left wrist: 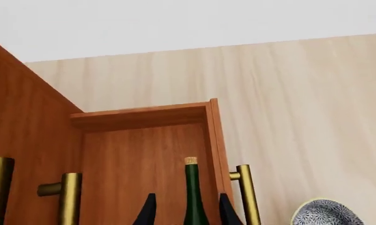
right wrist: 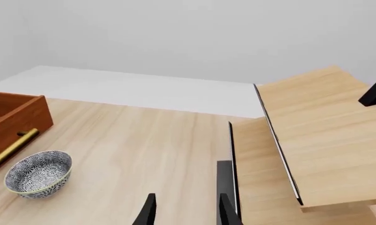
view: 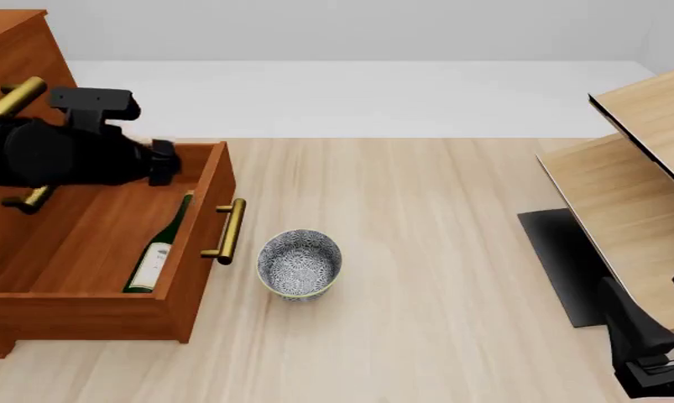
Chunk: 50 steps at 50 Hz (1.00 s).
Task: Put the wine bottle in the bottom drawer of the cabinet.
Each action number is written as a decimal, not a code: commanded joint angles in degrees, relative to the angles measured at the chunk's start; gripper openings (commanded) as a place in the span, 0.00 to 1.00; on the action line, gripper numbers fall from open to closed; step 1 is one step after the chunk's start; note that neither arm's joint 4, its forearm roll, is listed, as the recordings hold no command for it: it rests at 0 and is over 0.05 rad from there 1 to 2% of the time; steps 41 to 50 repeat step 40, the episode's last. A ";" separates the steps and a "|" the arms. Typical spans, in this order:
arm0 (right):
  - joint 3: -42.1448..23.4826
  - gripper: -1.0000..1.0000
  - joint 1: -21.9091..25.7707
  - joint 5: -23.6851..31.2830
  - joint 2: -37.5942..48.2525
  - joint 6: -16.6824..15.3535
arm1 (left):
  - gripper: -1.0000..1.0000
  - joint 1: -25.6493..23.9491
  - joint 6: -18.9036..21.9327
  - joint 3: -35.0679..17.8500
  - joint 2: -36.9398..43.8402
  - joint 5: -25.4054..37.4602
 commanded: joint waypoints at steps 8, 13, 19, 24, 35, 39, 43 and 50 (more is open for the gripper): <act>-0.01 1.00 0.75 -0.76 0.38 -0.25 | 1.00 -1.00 1.99 -4.59 -12.04 9.36; -0.03 1.00 1.00 -1.49 0.89 -0.40 | 1.00 -1.23 2.55 -7.65 -16.04 12.88; -0.12 1.00 1.15 -1.15 0.14 -0.41 | 1.00 -0.99 3.31 -12.03 -21.70 17.50; -0.28 1.00 1.26 -0.86 -0.31 -0.29 | 1.00 -0.61 3.13 -13.40 -24.91 19.73; -1.13 1.00 1.53 -0.31 -0.79 -0.72 | 1.00 0.40 2.50 -13.61 -34.02 23.78; -1.61 1.00 1.51 -0.35 -0.49 -0.92 | 1.00 -0.04 3.13 -13.07 -37.31 25.28; -1.69 1.00 1.51 0.04 -0.88 -0.98 | 1.00 -0.10 4.04 -13.11 -38.03 25.41; -1.69 1.00 1.51 0.04 -0.88 -0.98 | 1.00 -0.10 4.04 -13.11 -38.03 25.41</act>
